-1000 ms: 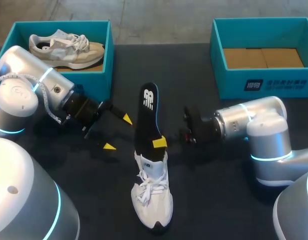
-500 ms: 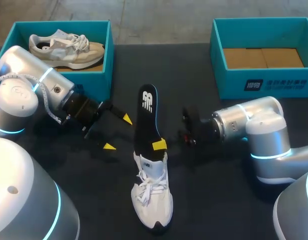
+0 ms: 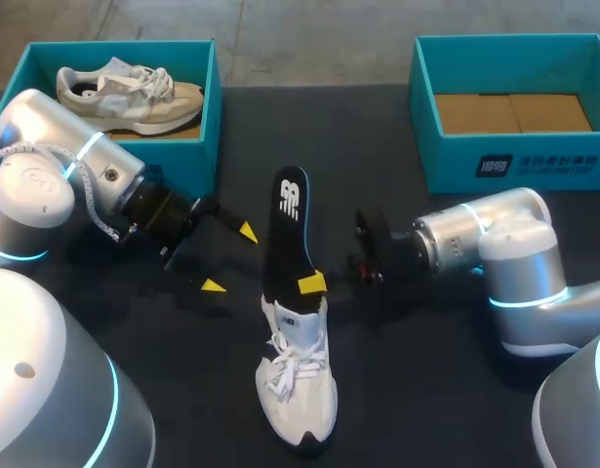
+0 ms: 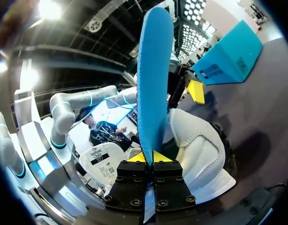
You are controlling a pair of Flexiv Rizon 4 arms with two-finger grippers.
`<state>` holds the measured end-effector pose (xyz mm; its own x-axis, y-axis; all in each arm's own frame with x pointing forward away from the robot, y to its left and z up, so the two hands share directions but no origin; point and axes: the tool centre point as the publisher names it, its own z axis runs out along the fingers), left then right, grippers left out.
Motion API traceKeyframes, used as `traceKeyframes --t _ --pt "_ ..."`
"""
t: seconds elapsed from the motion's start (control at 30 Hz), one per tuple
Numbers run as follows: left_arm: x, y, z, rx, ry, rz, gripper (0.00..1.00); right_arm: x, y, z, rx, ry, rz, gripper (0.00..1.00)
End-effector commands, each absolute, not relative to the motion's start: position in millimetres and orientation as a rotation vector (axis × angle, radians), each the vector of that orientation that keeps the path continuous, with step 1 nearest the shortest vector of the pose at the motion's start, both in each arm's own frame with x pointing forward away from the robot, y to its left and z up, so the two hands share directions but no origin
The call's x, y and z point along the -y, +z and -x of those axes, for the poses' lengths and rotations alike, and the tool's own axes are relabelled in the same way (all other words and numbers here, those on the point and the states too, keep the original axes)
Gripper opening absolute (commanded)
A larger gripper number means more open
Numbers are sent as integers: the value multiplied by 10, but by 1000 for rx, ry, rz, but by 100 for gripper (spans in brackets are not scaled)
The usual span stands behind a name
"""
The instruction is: Take the shoe out of the shoebox, open the shoe tongue, remove and reinsert the insole, then place the shoe into the shoebox
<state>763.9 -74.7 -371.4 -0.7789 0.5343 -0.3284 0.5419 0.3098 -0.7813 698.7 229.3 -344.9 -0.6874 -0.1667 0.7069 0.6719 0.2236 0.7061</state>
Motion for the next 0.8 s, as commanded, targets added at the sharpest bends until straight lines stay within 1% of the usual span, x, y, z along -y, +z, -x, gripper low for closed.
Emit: traceKeyframes --t 0.03,0.33,0.8 --pt "744 -3713 -7642 -2537 -1516 -1044 100 -2289 -3474 -6923 1815 -1548 474 0" --pt "744 -3713 -7642 -2537 -1516 -1044 100 -2363 -3390 -6967 1847 -1557 485 0" --pt "744 -3713 -7642 -2537 -1516 -1044 100 -2376 -3387 -6989 1877 -1537 506 0"
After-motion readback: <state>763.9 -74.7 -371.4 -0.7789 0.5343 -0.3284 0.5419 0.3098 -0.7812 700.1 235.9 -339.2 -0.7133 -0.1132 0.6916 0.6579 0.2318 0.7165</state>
